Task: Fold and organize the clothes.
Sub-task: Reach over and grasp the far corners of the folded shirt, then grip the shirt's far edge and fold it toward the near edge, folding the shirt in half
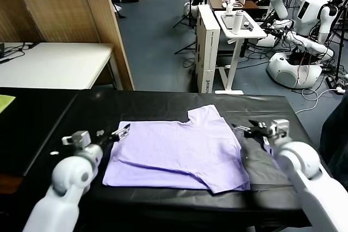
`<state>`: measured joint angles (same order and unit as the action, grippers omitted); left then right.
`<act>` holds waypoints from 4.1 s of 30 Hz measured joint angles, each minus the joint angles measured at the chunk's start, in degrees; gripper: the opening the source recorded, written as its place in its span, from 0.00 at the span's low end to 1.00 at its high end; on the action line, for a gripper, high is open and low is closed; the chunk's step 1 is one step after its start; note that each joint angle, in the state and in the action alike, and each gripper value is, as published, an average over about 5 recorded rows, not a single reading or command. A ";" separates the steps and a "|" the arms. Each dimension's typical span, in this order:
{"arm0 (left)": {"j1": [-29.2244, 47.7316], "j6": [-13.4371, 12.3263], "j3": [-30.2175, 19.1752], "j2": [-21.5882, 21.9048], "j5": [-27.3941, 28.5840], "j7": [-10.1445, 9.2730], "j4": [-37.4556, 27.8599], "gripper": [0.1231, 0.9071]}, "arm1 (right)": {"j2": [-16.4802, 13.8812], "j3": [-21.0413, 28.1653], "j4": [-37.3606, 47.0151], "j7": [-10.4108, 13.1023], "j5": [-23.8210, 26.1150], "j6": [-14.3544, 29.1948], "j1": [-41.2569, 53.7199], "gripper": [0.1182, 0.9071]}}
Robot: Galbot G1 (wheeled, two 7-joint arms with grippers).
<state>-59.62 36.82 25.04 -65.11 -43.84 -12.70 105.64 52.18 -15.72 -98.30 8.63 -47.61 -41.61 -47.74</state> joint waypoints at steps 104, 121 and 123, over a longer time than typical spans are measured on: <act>-3.62 -2.64 2.85 4.03 -0.37 3.55 2.40 0.13 | 0.18 1.20 1.11 -6.68 1.87 8.61 -0.58 0.03; -10.86 -2.88 6.62 3.84 -0.02 3.61 8.90 0.13 | -5.53 -6.43 -11.84 -5.95 1.11 6.37 -14.28 0.03; -12.03 -2.83 7.00 3.75 -0.02 3.55 9.89 0.13 | -6.09 -7.26 -13.22 -5.78 1.42 5.84 -16.33 0.03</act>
<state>-71.65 33.99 32.04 -61.35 -43.87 -9.15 115.54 46.08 -22.98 -111.52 2.85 -46.20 -35.77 -64.07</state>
